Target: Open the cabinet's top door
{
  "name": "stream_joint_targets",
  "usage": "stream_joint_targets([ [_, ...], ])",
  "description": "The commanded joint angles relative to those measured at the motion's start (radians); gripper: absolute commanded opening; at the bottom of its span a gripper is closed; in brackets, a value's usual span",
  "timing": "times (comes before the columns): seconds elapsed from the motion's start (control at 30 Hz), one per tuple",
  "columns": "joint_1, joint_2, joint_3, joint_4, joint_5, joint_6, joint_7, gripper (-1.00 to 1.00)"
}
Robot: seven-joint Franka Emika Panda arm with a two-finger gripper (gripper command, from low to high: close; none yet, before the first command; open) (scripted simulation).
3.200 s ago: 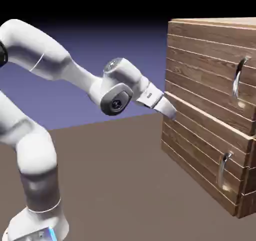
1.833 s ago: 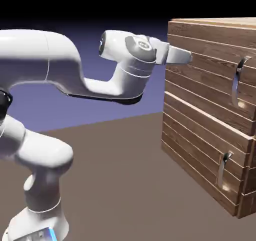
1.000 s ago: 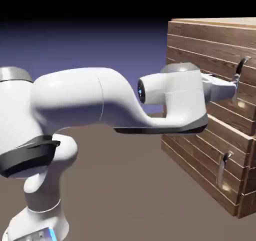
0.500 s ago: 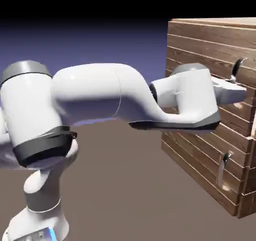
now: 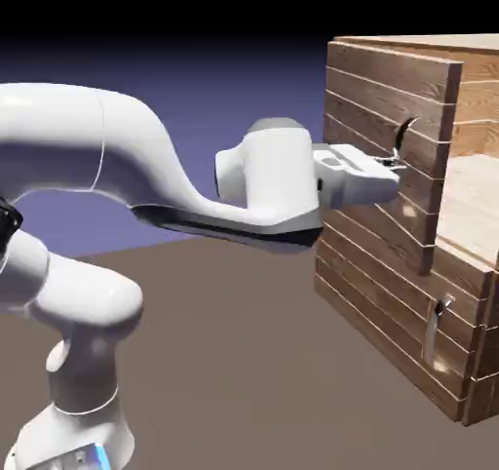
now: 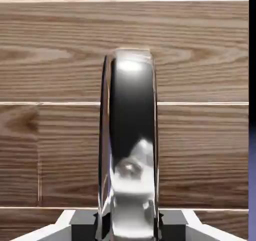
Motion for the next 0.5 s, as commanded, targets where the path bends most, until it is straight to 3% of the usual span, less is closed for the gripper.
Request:
stream_joint_targets([
  [0.0, -0.036, -0.004, 0.035, -0.022, 0.023, -0.009, 0.000, -1.00],
  [0.47, -0.525, -0.122, 0.540, -0.253, 0.363, -0.019, 0.000, -1.00],
])
